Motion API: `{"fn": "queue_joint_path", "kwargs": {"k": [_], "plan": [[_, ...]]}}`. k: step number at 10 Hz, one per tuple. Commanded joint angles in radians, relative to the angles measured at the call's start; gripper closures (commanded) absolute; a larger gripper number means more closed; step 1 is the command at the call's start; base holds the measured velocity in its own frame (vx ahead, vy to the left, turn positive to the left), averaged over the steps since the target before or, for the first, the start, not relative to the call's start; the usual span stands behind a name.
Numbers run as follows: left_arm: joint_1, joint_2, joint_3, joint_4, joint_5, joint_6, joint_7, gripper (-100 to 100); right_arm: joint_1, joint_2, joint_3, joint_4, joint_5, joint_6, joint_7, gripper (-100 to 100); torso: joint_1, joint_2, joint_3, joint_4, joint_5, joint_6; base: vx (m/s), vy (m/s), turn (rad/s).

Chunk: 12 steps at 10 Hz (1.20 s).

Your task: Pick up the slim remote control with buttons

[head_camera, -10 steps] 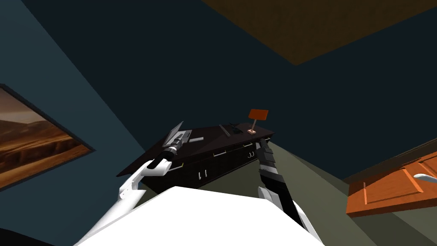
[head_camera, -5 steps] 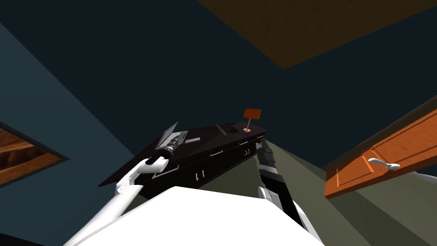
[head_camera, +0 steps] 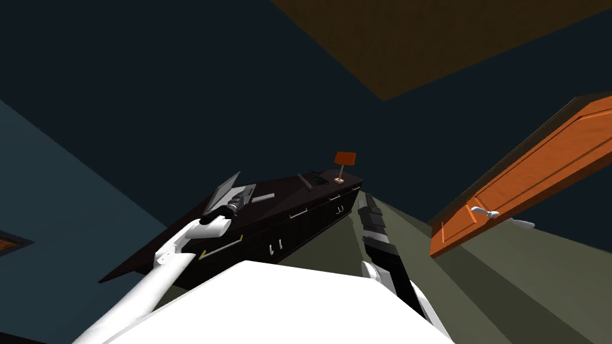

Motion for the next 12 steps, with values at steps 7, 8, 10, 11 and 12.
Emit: {"fn": "queue_joint_path", "kwargs": {"k": [7, 8, 10, 11, 12], "plan": [[-0.065, 0.089, 0.063, 0.151, 0.066, 0.189, 0.029, -100, 0.000, 0.000, 0.000, 0.000, 0.000, 0.000, 0.000, 0, 0.001, -0.001, 0.000, 0.000, 0.000, 0.000, -0.006, -0.016, -0.134], [-0.087, 0.121, 0.088, 0.195, 0.092, 0.223, 0.040, -100, 0.000, 0.000, 0.000, 0.000, 0.000, 0.000, 0.000, 0, 0.001, 0.000, 0.000, 0.000, 0.000, -0.001, -0.003, -0.022, -0.231], [-0.087, 0.121, 0.088, 0.203, 0.092, 0.271, 0.040, -100, 0.000, 0.000, 0.000, 0.000, 0.000, 0.000, 0.000, 0, 0.001, 0.000, 0.000, 0.000, 0.000, -0.001, -0.006, -0.010, -0.051], [-0.108, 0.153, 0.111, 0.228, 0.118, 0.316, 0.050, -100, 0.000, 0.000, 0.000, 0.000, 0.000, 0.000, 0.000, 0, 0.001, 0.000, 0.000, 0.000, 0.000, -0.001, -0.006, -0.013, -0.232], [-0.108, 0.153, 0.111, 0.254, 0.118, 0.339, 0.050, -100, 0.000, 0.000, 0.000, 0.000, 0.000, 0.000, 0.000, 0, 0.001, 0.000, 0.000, 0.000, 0.000, 0.000, -0.005, -0.004, -0.155]]}}
